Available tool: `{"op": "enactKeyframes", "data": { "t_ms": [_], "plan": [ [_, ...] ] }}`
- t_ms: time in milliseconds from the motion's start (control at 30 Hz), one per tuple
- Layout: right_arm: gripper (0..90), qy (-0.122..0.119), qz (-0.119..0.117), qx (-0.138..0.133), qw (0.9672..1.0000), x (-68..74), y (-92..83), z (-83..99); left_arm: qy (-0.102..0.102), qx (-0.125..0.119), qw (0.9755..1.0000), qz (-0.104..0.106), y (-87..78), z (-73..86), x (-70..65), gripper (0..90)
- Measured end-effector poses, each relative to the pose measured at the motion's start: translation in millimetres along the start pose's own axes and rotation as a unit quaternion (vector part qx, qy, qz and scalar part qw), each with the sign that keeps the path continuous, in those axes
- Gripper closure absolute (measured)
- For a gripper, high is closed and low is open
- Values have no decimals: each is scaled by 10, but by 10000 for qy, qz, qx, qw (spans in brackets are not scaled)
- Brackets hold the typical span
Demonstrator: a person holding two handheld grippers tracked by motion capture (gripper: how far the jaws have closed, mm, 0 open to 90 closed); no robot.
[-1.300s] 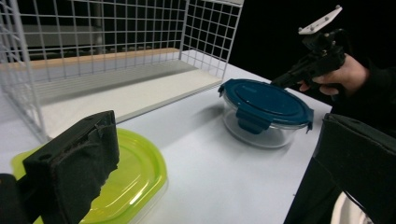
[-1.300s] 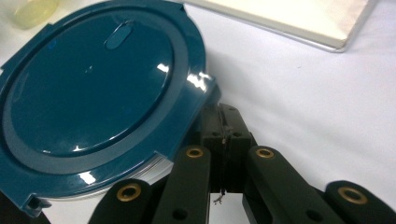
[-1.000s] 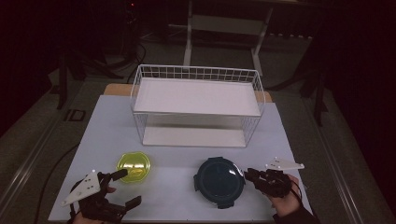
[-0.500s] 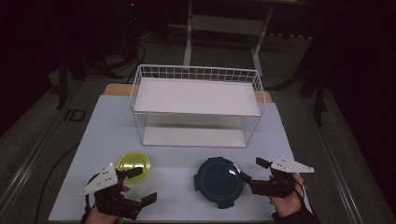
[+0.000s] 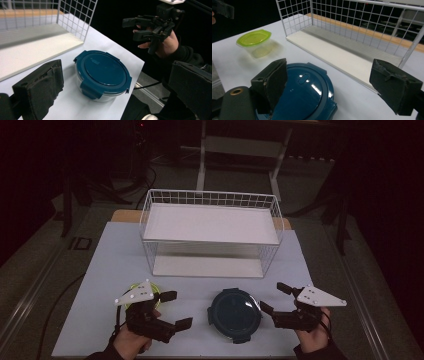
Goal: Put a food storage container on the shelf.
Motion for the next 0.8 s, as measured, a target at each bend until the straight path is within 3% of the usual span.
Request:
{"op": "enactKeyframes", "data": {
  "t_ms": [100,233,300,367,400,433,467,533,567,633,667,700,733,767,800],
  "plan": [
    [141,-7,-11,20,10000,9,-5,-8,-95,95,9999,102,95,-14,3,0],
    [139,-47,-9,-75,10000,23,-37,-24,-371,354,9985,199,318,14,37,0],
    [139,-26,-14,-97,9999,19,-48,-23,-477,472,9976,168,404,39,54,0],
    [142,-23,-25,-53,10000,12,-50,-13,-630,616,9958,227,509,81,81,0],
    [144,30,-74,-40,10000,6,-49,1,-800,736,9938,222,583,118,115,0],
    [144,30,-74,-40,10000,6,-49,1,-800,736,9938,222,583,118,115,0],
    [145,38,-68,-38,10000,4,-50,6,-959,831,9915,274,636,146,138,0],
    [145,61,-55,-37,10000,4,-48,28,-1147,1049,9877,151,731,210,194,16],
    [145,61,-55,-37,10000,4,-48,28,-1147,1049,9877,151,731,210,194,16],
    [145,94,-87,-8,9999,0,-42,41,-1370,1260,9825,111,812,272,244,17],
    [145,125,-97,-3,9999,2,-36,55,-1535,1362,9787,60,854,309,270,35],
    [145,125,-97,-3,9999,2,-36,55,-1535,1362,9787,60,854,309,270,43],
    [143,131,-162,50,9998,5,-21,71,-1828,1482,9719,120,915,363,303,51],
    [143,131,-162,50,9998,5,-21,71,-1828,1482,9719,120,915,363,303,56],
    [140,136,-187,67,9997,7,-15,79,-2000,1575,9670,103,948,398,321,56]
  ]
}}
Point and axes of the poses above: each handheld gripper's, and its own axes: y roughly forward along the jaws, z roughly out of its underside, x roughly to its left, the point moved 2 cm from there along y, roughly forward along the jaws, and after that the axes turned 5 degrees about -z, right-handed, at the moved point
